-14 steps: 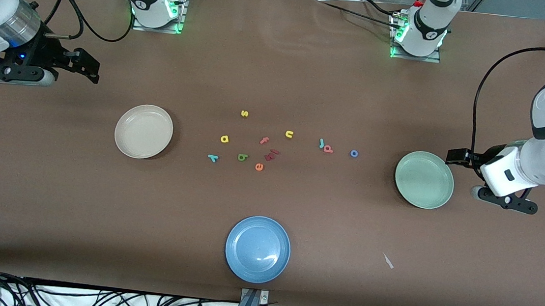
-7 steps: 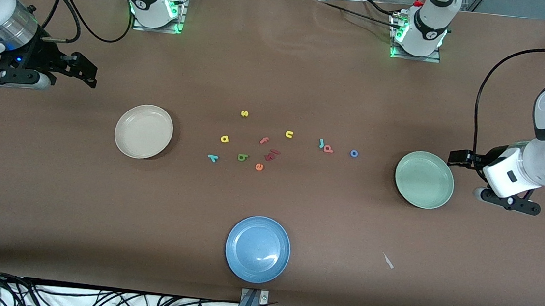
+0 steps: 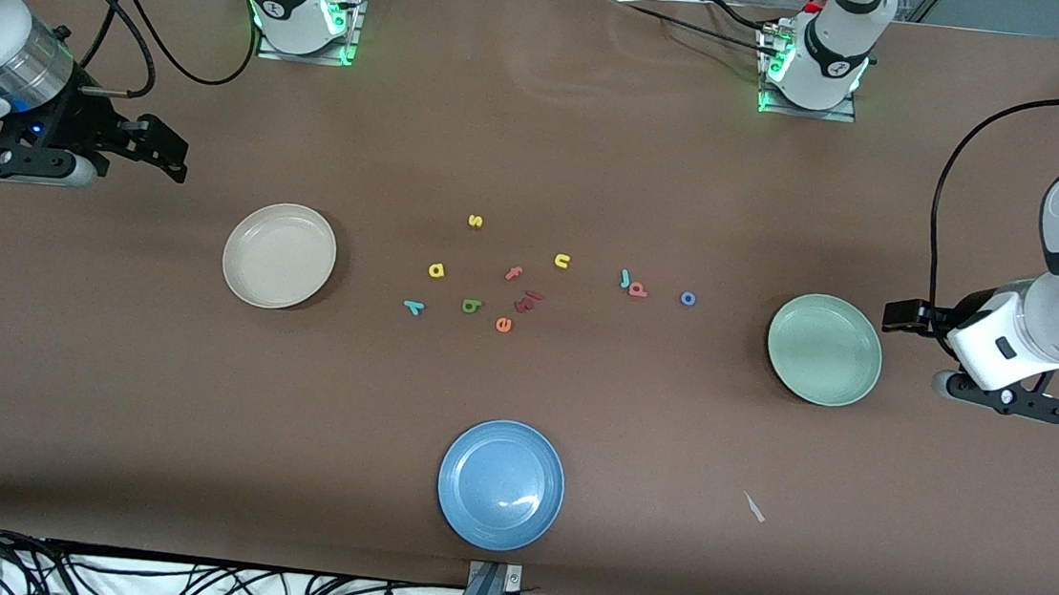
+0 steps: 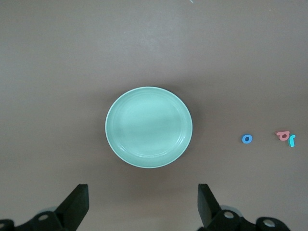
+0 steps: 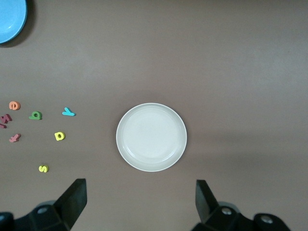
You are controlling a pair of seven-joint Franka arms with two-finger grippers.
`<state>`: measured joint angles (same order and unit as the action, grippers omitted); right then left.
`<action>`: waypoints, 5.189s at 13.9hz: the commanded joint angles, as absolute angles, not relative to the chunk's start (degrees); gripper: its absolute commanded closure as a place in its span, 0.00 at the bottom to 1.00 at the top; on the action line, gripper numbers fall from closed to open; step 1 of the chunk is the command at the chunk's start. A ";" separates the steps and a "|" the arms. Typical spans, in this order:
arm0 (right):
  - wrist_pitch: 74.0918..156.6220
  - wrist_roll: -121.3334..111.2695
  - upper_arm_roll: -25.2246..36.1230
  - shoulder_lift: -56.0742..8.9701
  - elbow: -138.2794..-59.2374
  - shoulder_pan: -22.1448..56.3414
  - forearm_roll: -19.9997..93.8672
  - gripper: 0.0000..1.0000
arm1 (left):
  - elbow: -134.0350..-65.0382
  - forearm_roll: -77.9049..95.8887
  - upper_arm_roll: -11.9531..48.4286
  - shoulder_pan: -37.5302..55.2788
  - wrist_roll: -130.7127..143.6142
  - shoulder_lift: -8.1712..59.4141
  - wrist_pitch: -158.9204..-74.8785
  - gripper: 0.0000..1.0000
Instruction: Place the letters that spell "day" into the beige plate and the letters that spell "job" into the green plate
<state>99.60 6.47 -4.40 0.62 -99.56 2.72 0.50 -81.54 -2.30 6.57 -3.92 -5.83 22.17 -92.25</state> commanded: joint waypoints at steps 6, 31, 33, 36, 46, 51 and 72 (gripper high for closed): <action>98.88 6.33 -4.48 0.26 -98.53 2.37 1.49 0.00 | -82.44 -3.08 6.86 -3.78 -2.02 21.18 -92.29 0.01; 131.12 44.20 -4.75 -32.16 -98.53 21.35 -0.79 0.10 | -113.29 5.89 12.92 10.71 60.88 27.76 -134.80 0.02; 132.97 47.10 -4.75 -34.35 -98.88 22.85 -0.97 0.19 | -113.73 3.97 12.92 12.13 63.97 29.79 -135.53 0.08; 136.57 48.60 -4.40 -37.35 -98.70 24.34 -2.02 0.20 | -114.96 3.60 12.92 11.95 63.46 30.06 -136.05 0.16; 139.04 48.60 -4.48 -40.78 -98.79 25.05 -2.20 0.25 | -115.66 -0.79 13.01 10.81 61.17 32.96 -139.40 0.53; 139.04 48.60 -4.39 -41.04 -98.79 25.22 -2.20 0.61 | -114.88 -0.88 13.01 10.72 61.00 32.09 -137.30 0.87; 132.36 24.35 11.78 -16.35 -129.63 24.44 -2.11 0.73 | -102.04 -13.81 12.56 -12.22 21.70 34.19 -121.11 0.00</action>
